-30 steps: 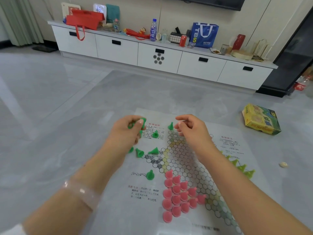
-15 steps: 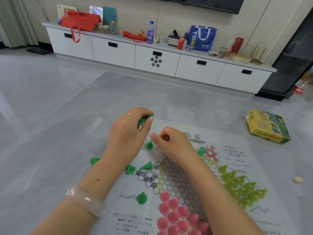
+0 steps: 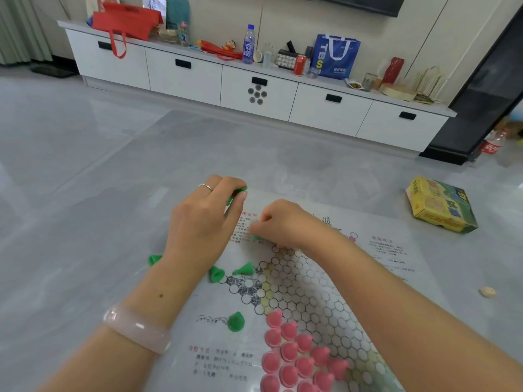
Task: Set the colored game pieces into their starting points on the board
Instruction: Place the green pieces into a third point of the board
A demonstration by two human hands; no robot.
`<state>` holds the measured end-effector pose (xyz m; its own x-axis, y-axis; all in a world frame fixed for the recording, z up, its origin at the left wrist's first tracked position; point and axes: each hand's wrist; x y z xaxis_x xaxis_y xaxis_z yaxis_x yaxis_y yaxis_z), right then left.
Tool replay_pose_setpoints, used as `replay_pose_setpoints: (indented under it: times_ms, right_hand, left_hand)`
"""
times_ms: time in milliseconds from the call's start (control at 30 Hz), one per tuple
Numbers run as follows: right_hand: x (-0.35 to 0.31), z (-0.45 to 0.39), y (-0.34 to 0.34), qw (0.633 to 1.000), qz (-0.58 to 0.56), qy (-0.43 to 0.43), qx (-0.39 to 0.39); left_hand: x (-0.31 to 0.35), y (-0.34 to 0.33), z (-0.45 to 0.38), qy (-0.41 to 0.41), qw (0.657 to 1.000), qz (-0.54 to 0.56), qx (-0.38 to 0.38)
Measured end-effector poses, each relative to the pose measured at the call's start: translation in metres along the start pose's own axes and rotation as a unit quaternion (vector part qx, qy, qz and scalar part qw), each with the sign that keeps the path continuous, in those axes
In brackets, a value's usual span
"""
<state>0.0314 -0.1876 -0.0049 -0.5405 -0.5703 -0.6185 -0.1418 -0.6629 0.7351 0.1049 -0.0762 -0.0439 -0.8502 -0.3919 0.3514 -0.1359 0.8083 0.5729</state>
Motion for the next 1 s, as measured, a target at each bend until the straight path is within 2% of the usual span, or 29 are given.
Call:
replay_pose_setpoints:
  times_ms: [33,100,167,233,367,500,667,1000]
  right_hand:
    - [0.006,0.008,0.002,0.995,-0.093,0.009,0.031]
    - [0.022,0.023,0.002,0.960,-0.241,0.039,0.139]
    - [0.038,0.033,-0.001,0.914,-0.304,0.058,0.261]
    - [0.051,0.035,-0.005,0.886,-0.330,0.062,0.318]
    - [0.060,0.029,-0.010,0.896,-0.306,0.074,0.313]
    - [0.062,0.022,-0.015,0.918,-0.213,0.115,0.313]
    - [0.061,0.017,-0.022,0.933,-0.110,0.168,0.299]
    - [0.063,0.013,-0.023,0.941,-0.064,0.164,0.288]
  left_hand:
    - [0.000,0.000,0.000,-0.004,1.000,-0.003,-0.002]
    - [0.002,0.002,0.000,-0.009,1.000,-0.001,-0.013]
    - [0.005,0.003,0.000,-0.015,1.000,0.006,-0.021]
    - [0.008,0.003,0.002,-0.033,0.999,0.009,-0.030]
    - [0.010,0.002,0.004,-0.056,0.998,0.004,-0.042]
    - [0.012,-0.002,0.003,-0.079,0.996,-0.015,-0.046]
    - [0.012,-0.002,0.002,-0.041,0.997,-0.047,-0.042]
    - [0.012,-0.005,0.002,-0.033,0.997,-0.043,-0.051]
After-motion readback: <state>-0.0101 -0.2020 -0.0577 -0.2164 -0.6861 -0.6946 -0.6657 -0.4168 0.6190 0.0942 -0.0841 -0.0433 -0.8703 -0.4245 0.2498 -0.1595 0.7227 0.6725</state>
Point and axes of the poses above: each hand's wrist, its own z-axis away from the middle knuckle, its own y-axis out of the back of the hand, x = y × z, and after that the axes turned 10 degrees about -z, right-handed
